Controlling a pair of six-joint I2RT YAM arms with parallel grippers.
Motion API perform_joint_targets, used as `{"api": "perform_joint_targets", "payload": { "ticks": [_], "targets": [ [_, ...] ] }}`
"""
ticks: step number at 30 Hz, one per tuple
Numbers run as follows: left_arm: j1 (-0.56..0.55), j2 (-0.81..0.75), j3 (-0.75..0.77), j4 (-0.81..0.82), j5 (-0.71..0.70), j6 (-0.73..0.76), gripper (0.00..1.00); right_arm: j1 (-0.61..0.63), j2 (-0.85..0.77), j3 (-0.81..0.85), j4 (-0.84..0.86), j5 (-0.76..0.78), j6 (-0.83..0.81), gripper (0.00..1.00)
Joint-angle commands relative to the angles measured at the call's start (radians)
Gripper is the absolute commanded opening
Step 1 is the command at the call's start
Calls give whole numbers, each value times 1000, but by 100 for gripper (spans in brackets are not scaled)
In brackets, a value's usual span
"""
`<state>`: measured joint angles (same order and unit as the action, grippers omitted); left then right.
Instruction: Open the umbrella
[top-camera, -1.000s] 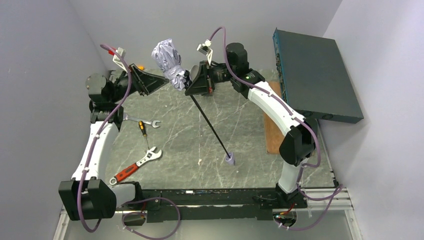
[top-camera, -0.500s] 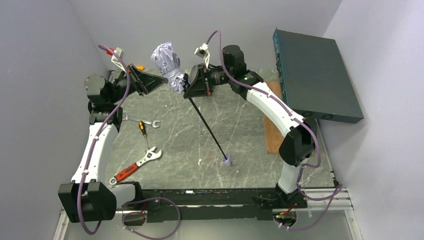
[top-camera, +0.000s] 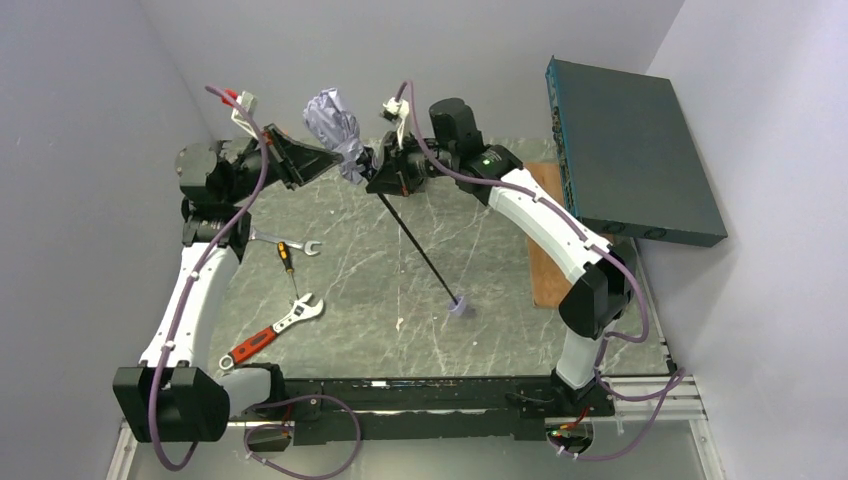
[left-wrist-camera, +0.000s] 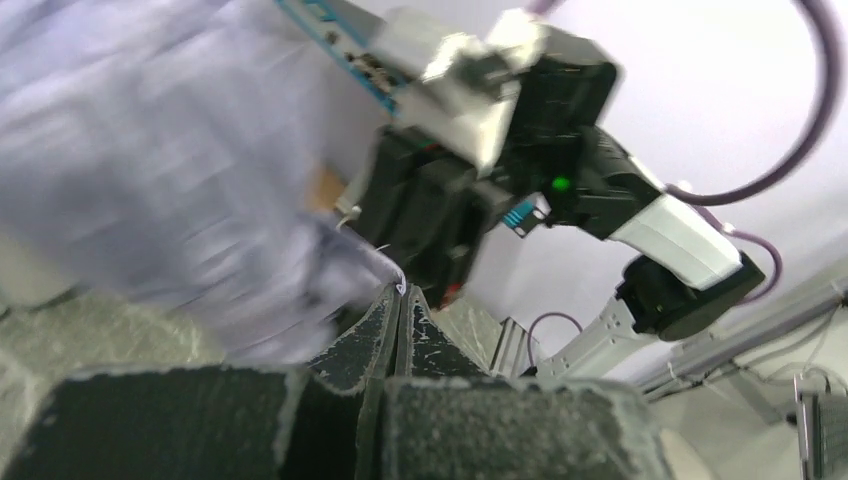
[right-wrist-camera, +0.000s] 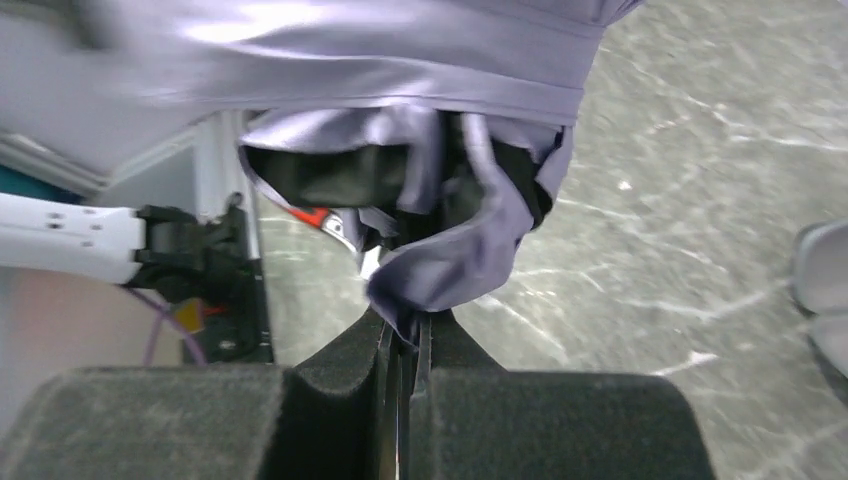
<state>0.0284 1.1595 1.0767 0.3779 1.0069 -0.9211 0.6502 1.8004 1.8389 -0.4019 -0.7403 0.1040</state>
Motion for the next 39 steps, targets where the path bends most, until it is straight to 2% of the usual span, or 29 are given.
{"api": "perform_joint_targets", "payload": {
  "ticks": [1,3,6,7,9,11,12,13,16,20,24,26,28,30,31,32,35,37,39],
  "targets": [
    [-124,-19,143,93,11,70,0,26,-34,48,-75,248,-184,0],
    [-159,-2,164,87,-1,78,0,44,-36,42,-82,254,-192,0],
    [-148,-4,143,123,0,80,0,43,-60,2,-38,222,-175,0],
    [-128,-15,139,107,-3,94,4,37,-69,-11,-26,202,-171,0],
    [-71,-29,141,58,-11,150,27,26,-82,-31,-11,163,-156,0],
    [12,-23,193,-60,-32,254,56,14,-90,-45,-8,110,-145,0],
    [59,-12,242,-126,-52,298,67,8,-92,-54,-4,92,-134,0],
    [100,0,276,-157,-50,335,73,0,-96,-68,6,65,-120,0],
    [163,12,352,-330,-48,551,83,-36,-108,-102,76,-14,-35,0],
    [163,-21,298,-513,-40,749,98,-70,-94,-99,131,-149,31,0],
    [156,-76,189,-508,70,877,100,-85,-60,-87,152,-236,81,0],
    [125,-119,166,-573,66,1083,100,-84,-45,-68,121,-242,66,0],
    [61,-156,180,-739,58,1390,100,-84,-28,-56,96,-252,63,0],
    [-50,-201,191,-966,-17,1920,100,-84,-9,-48,76,-286,67,0],
    [-112,-232,166,-1017,-93,2102,100,-84,4,-42,61,-311,67,0],
    [-158,-273,89,-993,-162,2212,99,-82,16,-33,42,-334,54,0],
    [-231,-387,-104,-786,-289,2480,100,-74,55,14,-62,-363,-11,0],
    [-266,-393,-137,-778,-384,2671,100,-70,61,17,-95,-362,-37,0],
    [-270,-369,-117,-818,-433,2779,100,-64,54,-1,-106,-359,-53,0]
  ]
}}
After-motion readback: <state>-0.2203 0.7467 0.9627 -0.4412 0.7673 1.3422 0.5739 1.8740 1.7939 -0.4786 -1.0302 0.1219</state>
